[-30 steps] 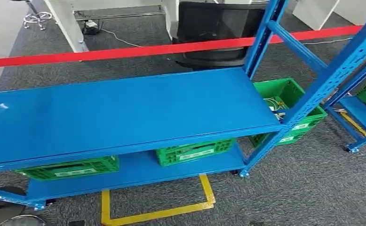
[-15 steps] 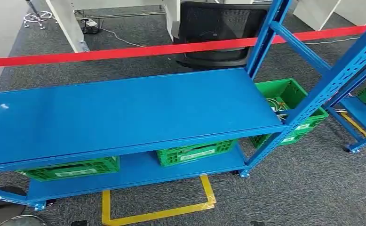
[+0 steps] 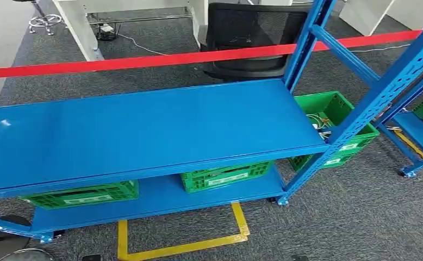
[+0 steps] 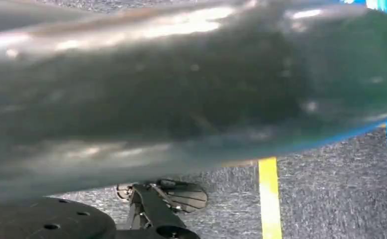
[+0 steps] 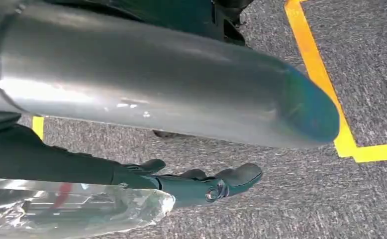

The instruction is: Take the parts from the cabinet and place them on the table.

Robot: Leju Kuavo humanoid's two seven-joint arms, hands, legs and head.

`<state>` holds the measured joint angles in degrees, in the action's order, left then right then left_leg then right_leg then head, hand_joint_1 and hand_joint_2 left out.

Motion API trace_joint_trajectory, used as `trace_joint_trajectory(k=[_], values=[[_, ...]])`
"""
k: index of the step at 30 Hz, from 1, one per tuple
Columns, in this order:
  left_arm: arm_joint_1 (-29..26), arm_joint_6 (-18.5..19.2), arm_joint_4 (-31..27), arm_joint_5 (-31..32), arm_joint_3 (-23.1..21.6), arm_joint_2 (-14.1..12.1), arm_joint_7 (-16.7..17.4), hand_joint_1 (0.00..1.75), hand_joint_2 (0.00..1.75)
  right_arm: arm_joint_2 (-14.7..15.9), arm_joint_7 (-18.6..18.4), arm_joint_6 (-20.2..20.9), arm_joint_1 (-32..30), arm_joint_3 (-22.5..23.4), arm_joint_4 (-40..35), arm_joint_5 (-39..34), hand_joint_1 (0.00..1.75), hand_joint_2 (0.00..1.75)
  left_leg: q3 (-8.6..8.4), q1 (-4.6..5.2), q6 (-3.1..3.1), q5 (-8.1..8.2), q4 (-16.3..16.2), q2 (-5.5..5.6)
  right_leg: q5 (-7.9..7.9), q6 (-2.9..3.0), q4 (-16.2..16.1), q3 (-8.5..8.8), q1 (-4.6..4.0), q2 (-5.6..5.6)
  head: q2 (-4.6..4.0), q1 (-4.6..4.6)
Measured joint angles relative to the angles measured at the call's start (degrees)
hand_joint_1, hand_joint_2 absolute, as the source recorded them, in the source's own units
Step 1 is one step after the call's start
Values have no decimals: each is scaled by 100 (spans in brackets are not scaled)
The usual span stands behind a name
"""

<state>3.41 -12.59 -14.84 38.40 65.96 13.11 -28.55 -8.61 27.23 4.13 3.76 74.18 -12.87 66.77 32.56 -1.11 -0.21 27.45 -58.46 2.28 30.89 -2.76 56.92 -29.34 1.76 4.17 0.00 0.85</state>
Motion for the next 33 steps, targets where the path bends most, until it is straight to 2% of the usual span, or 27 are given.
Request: trace_joint_trajectory(k=[7,10,17,24,33], values=[[0,24,0,30,0,4,0,0,0,9,99,-13,0,9,-2,-70,0,0,1,0,0,1,0,0,0,-1,0,2,1,0,0,0],[11,90,0,332,-43,61,-50,0,0,148,175,74,7,194,-7,-506,0,0,0,2,0,1,-1,2,1,-2,0,-1,3,-2,0,-4],[168,13,44,949,-481,227,-92,0,0,433,-315,57,9,662,-33,-885,0,0,0,3,1,1,-1,2,-1,-5,0,2,3,-2,0,2],[224,15,55,979,-689,271,-54,0,0,483,-361,31,11,846,-39,-918,0,0,-2,2,0,-1,-1,2,-2,-7,6,43,2,-2,0,-2],[236,15,59,984,-702,284,-29,0,0,501,-369,13,19,892,-39,-929,0,0,-2,2,0,-1,0,2,0,-6,10,27,2,-2,0,-2]])
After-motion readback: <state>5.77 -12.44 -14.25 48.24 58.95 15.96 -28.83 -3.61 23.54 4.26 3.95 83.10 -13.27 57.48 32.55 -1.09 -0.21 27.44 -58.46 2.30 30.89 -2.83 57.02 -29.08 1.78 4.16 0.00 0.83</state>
